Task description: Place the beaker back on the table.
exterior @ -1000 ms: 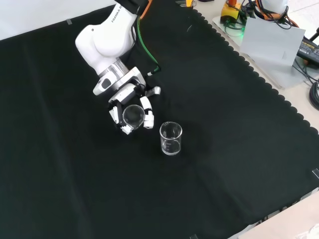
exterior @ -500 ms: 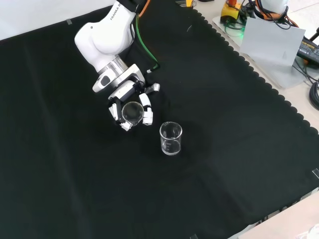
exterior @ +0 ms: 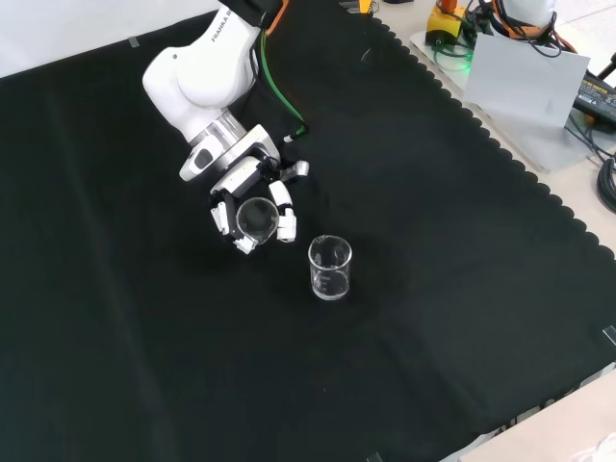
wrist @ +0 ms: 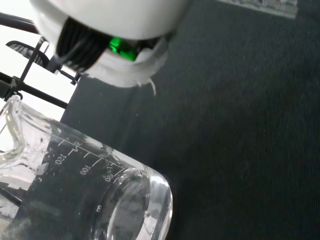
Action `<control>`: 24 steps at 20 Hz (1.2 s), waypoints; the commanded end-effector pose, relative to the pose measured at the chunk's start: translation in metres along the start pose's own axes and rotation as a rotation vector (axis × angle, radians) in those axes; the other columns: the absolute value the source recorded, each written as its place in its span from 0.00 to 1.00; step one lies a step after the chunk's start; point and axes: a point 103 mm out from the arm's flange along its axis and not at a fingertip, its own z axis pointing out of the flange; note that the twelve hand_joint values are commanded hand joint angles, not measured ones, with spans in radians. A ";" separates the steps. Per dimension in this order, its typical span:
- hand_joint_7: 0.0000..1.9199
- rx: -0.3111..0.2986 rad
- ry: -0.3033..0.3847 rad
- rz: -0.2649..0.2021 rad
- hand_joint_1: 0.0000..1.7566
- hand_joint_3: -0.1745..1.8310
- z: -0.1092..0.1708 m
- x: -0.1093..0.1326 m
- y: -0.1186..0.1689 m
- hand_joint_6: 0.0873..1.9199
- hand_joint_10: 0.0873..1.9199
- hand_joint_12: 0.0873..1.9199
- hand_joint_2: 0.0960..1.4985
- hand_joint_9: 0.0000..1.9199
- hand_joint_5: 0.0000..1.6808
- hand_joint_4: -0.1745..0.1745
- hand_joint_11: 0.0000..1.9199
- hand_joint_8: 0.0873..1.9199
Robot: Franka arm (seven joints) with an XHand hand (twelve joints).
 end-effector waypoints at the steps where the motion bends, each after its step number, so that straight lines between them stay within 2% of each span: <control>1: 0.76 0.007 0.006 0.008 0.64 0.42 -0.001 -0.002 -0.002 0.48 0.27 0.48 0.45 0.73 0.66 0.59 0.59 0.26; 5: 0.71 0.018 0.010 0.011 0.63 0.41 -0.001 -0.003 -0.002 0.49 0.27 0.51 0.47 0.67 0.64 0.64 0.54 0.29; 8: 0.68 0.024 -0.011 0.020 0.62 0.39 0.013 0.006 0.007 0.50 0.26 0.54 0.49 0.65 0.64 0.69 0.49 0.29; 14: 0.66 0.028 -0.002 0.015 0.62 0.38 0.000 -0.004 -0.002 0.48 0.25 0.55 0.49 0.63 0.64 0.80 0.46 0.29; 16: 0.64 0.032 -0.005 0.018 0.61 0.37 0.000 -0.004 -0.002 0.48 0.24 0.58 0.49 0.61 0.64 0.91 0.42 0.29; 18: 0.61 0.037 -0.012 0.019 0.61 0.35 -0.001 -0.004 -0.002 0.47 0.24 0.61 0.51 0.59 0.64 0.98 0.37 0.29; 23: 0.51 0.040 -0.014 0.020 0.60 0.28 -0.002 -0.003 -0.002 0.48 0.26 0.66 0.56 0.51 0.62 1.00 0.26 0.30; 24: 0.49 0.045 -0.028 0.028 0.60 0.27 0.008 0.003 0.005 0.48 0.26 0.66 0.57 0.50 0.62 1.00 0.25 0.30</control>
